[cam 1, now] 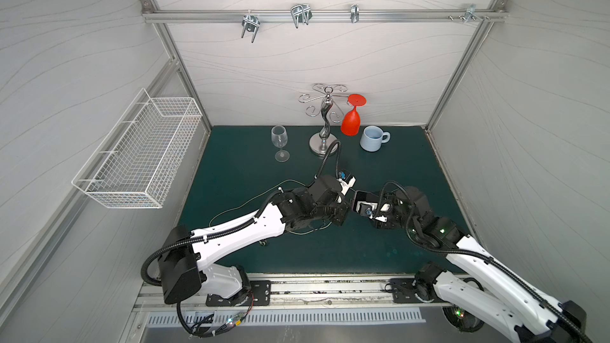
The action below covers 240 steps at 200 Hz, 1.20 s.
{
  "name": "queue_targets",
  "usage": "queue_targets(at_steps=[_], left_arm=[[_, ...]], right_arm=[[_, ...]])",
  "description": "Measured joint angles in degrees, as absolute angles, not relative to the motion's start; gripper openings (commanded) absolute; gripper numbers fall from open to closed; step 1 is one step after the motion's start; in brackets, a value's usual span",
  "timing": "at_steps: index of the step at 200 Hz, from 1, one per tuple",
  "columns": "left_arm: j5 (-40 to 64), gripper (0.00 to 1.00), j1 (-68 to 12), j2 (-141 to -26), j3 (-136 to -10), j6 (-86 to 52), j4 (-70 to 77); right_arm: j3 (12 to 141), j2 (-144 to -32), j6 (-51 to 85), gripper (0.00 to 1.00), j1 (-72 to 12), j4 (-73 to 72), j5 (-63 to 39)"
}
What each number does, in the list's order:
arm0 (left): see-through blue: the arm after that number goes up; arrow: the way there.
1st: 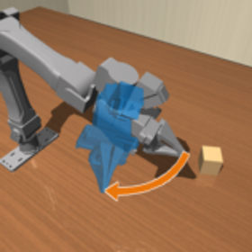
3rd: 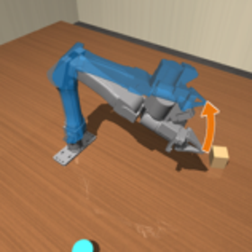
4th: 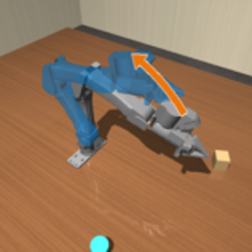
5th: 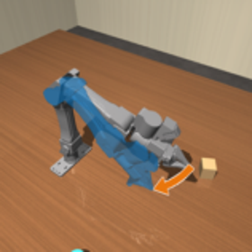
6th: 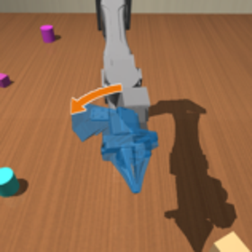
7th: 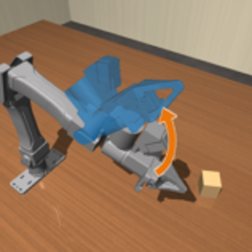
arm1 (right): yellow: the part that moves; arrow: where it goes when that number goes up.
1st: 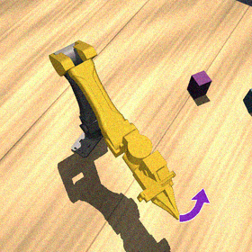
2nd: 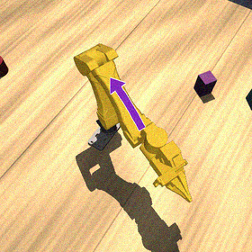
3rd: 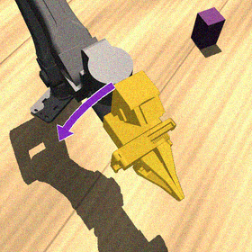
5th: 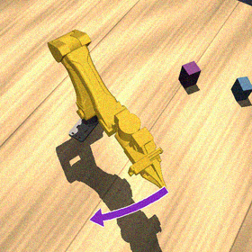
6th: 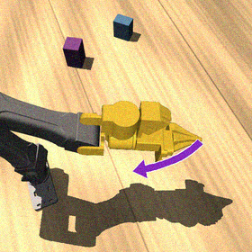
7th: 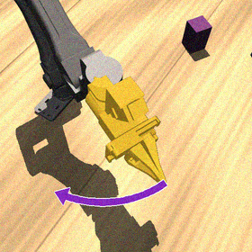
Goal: Plug wired earphones into phones
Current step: Insert the wired earphone into the phone.
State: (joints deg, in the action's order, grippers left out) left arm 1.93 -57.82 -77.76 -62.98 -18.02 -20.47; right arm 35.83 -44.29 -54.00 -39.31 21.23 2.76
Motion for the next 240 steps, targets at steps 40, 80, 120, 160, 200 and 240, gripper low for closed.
queue_targets(at_steps=[40, 80, 120, 160, 200, 240], left_arm=[[1.1, 0.00, -57.8, -77.8, -63.0, -18.7, -20.5], [0.7, 0.00, -57.8, -77.8, -63.0, -19.2, -20.5], [0.6, 0.00, -57.8, -78.0, -63.0, -19.3, -20.6], [0.6, 0.00, -57.8, -78.3, -63.3, -19.3, -20.7], [1.0, 0.00, -57.8, -78.3, -63.3, -19.3, -20.8], [1.1, 0.00, -57.8, -78.4, -63.5, -19.3, -21.9]], right_arm=[[35.8, -44.3, -54.0, 0.47, -39.4, 20.6, 3.0], [35.5, -44.3, -54.0, 0.47, -39.8, 20.3, 3.0], [35.2, -44.2, -54.0, 0.47, -40.4, 20.2, 3.3], [35.1, -44.2, -54.0, 0.47, -40.7, 20.0, 4.0], [34.9, -44.2, -54.0, 0.47, -40.8, 19.4, 4.2], [34.9, -44.2, -54.0, 0.47, -40.9, 19.3, 4.3]])
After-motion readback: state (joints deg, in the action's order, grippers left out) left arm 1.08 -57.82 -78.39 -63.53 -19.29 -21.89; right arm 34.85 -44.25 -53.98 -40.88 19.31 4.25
